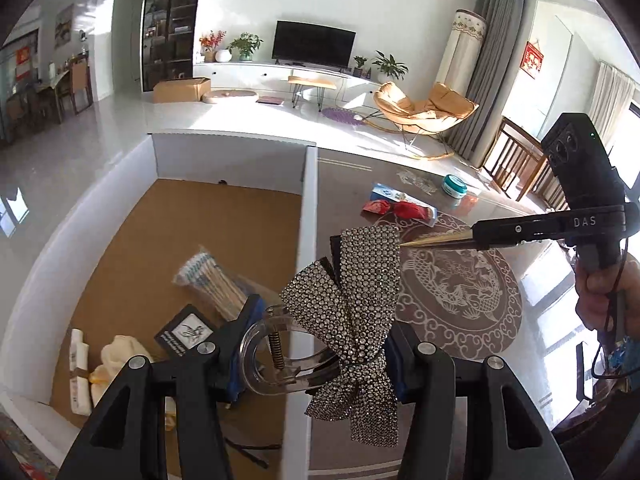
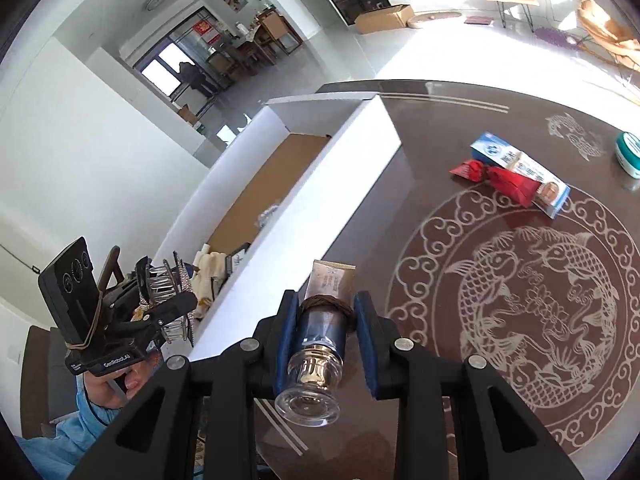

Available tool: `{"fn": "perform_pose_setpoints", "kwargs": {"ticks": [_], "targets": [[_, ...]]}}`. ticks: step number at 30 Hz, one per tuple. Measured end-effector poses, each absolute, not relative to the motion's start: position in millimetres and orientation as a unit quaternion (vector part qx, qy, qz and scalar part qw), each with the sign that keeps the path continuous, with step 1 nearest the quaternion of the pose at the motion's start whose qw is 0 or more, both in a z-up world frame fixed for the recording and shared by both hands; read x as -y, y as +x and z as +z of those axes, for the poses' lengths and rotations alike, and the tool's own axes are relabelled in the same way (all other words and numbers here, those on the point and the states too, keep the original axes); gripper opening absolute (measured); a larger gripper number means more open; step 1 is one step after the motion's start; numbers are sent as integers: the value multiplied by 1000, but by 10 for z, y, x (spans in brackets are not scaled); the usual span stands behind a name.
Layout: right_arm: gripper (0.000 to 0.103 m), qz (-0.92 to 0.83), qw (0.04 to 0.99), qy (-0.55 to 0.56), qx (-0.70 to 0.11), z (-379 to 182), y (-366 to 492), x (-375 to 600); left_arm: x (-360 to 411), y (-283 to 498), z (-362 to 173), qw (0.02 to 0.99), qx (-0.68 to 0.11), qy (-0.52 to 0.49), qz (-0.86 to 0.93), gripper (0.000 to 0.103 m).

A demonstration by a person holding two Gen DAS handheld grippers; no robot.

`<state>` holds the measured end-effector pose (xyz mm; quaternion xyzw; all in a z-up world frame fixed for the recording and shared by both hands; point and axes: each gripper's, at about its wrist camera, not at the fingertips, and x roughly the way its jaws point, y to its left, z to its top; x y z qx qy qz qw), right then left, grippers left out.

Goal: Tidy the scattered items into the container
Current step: 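Carry the bow clip and gold tube over the container with both tools, then open the left tool to drop the bow clip while the right tool releases the tube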

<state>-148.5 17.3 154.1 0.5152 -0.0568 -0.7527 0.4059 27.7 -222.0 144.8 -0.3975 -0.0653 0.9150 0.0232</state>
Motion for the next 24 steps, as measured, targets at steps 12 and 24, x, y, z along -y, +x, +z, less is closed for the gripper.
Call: {"fn": "perform_pose_setpoints", "kwargs": {"ticks": [12, 24], "targets": [[30, -662, 543, 514, -50, 1339, -898, 2219, 3695, 361, 835, -136, 118, -475, 861, 54], [71, -698, 481, 531, -1, 1154, -1051, 1770, 3487, 330, 877, -157, 108, -450, 872, 72]]}}
